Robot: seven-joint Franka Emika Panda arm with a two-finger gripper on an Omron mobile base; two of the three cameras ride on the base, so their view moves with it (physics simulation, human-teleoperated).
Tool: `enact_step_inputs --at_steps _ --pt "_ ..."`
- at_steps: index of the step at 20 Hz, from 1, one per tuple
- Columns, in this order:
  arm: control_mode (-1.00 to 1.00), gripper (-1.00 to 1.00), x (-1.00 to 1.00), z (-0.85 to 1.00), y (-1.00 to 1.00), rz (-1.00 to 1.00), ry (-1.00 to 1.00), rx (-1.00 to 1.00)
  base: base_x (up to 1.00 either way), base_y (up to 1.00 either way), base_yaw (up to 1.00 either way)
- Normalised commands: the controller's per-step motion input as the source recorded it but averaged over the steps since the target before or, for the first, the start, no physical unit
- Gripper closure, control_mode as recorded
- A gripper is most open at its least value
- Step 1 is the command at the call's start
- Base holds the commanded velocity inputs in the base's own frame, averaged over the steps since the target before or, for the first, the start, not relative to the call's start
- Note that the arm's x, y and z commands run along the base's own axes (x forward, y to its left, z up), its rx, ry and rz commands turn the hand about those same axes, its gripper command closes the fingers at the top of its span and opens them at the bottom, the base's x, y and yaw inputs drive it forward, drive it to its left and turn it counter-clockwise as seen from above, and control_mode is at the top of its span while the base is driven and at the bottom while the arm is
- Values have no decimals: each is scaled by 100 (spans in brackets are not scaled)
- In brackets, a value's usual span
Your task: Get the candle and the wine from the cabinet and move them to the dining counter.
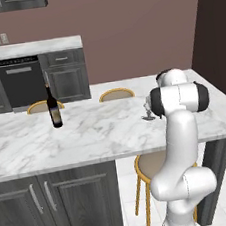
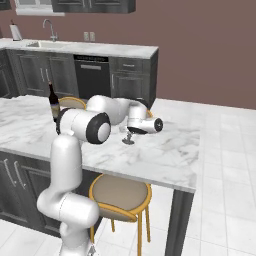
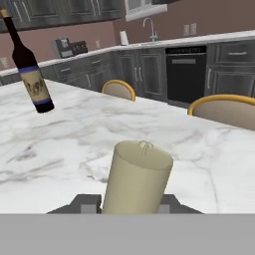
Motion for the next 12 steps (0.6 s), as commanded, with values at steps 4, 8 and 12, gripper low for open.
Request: enact_step_inputs --at_steps 4,8,12 --pt "-100 100 0 0 0 0 -7 0 0 0 0" --pt "-100 100 -1 0 0 0 -13 0 0 0 0" --pt "-100 100 0 0 0 0 -8 0 0 0 0"
